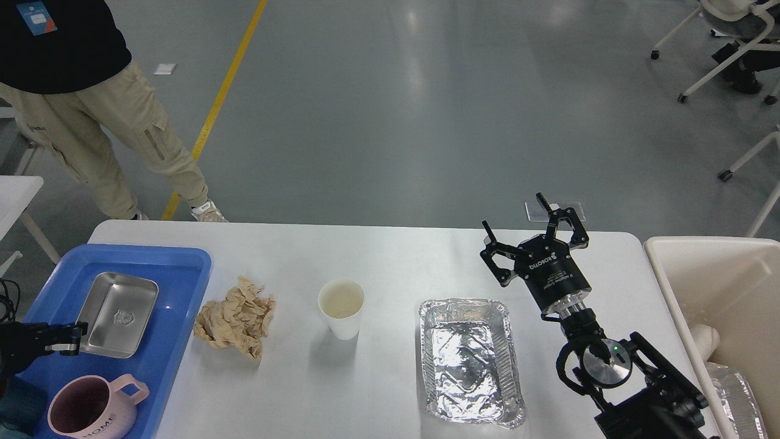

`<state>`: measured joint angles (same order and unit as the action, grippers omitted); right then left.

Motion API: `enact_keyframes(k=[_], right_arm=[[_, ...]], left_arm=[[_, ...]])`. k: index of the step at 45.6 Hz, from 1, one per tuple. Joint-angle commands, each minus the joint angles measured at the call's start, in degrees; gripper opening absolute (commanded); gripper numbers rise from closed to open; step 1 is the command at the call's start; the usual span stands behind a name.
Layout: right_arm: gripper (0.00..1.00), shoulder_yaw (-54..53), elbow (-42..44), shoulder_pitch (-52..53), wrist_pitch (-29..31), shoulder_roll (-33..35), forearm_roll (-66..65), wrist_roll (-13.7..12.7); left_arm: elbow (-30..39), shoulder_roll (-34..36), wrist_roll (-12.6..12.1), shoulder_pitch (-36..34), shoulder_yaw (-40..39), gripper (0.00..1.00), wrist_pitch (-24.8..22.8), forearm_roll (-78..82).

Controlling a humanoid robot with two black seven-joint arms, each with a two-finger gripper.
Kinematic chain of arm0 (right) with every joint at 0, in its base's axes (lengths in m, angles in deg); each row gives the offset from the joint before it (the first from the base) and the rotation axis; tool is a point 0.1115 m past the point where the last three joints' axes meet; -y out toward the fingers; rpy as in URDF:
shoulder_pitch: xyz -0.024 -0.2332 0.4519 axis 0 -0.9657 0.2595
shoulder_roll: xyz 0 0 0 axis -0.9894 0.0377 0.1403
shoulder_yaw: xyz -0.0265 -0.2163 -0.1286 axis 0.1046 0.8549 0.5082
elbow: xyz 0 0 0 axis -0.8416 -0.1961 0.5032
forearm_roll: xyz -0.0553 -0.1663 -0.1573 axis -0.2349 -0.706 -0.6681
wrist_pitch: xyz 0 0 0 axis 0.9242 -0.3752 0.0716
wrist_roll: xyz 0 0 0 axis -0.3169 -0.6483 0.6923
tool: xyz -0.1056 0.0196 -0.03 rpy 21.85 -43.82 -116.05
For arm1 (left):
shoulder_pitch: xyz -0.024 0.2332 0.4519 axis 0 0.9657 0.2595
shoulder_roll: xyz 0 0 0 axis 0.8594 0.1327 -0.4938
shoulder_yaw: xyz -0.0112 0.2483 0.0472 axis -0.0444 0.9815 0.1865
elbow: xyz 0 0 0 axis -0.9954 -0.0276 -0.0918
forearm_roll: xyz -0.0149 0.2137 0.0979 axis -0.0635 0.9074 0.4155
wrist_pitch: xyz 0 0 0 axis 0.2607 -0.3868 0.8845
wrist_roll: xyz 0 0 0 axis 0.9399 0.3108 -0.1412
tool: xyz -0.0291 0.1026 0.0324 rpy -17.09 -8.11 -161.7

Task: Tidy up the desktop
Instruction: 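Lift the steel tray and set it into the blue tray, then open the left gripper and withdraw it from the steel tray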

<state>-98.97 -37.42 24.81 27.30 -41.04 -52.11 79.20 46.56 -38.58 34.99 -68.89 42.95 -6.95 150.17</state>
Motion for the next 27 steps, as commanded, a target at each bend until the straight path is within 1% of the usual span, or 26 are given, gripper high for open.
enact_keyframes(k=[1,3,6,8,12,19,23,25,27], right_arm=[[1.0,0.0,0.01,-0.02,0.0,0.01,-0.01,0.0],[1.0,0.0,0.01,-0.02,0.0,0.01,-0.01,0.0],[1.0,0.0,0.01,-0.02,0.0,0.02,-0.01,0.0],[1.0,0.0,0.01,-0.02,0.0,0.01,-0.01,0.0],[1.0,0.0,0.01,-0.02,0.0,0.01,-0.01,0.0],[1.0,0.0,0.01,-0.02,0.0,0.01,-0.01,0.0],[1.0,0.09,0.01,-0.02,0.0,0.01,-0.01,0.0],[1.0,0.17,0.09,-0.02,0.0,0.01,-0.01,0.0],[1.0,0.26,0.18,-0.02,0.0,0.01,-0.01,0.0]], left_arm=[[-0.52,-0.73,-0.08,-0.1,0.33,0.12,0.08,-0.61],[-0.52,-0.73,0.0,-0.1,0.24,0.18,0.08,-0.87],[-0.52,-0.73,-0.08,-0.27,0.24,0.37,0.08,-1.05],[-0.43,-0.73,0.0,-0.1,0.06,0.45,-0.01,-0.96],[-0.34,-0.65,0.27,-0.1,-0.11,0.5,-0.01,-0.96],[0.45,-0.03,0.44,-0.27,-1.08,0.64,-0.1,-1.4],[1.5,0.06,2.2,-0.36,-3.97,0.81,-0.19,-4.64],[2.55,0.15,2.99,-0.36,-6.17,0.84,-0.54,-7.1],[3.96,0.5,3.26,-0.36,-8.28,0.85,-0.72,-8.86]])
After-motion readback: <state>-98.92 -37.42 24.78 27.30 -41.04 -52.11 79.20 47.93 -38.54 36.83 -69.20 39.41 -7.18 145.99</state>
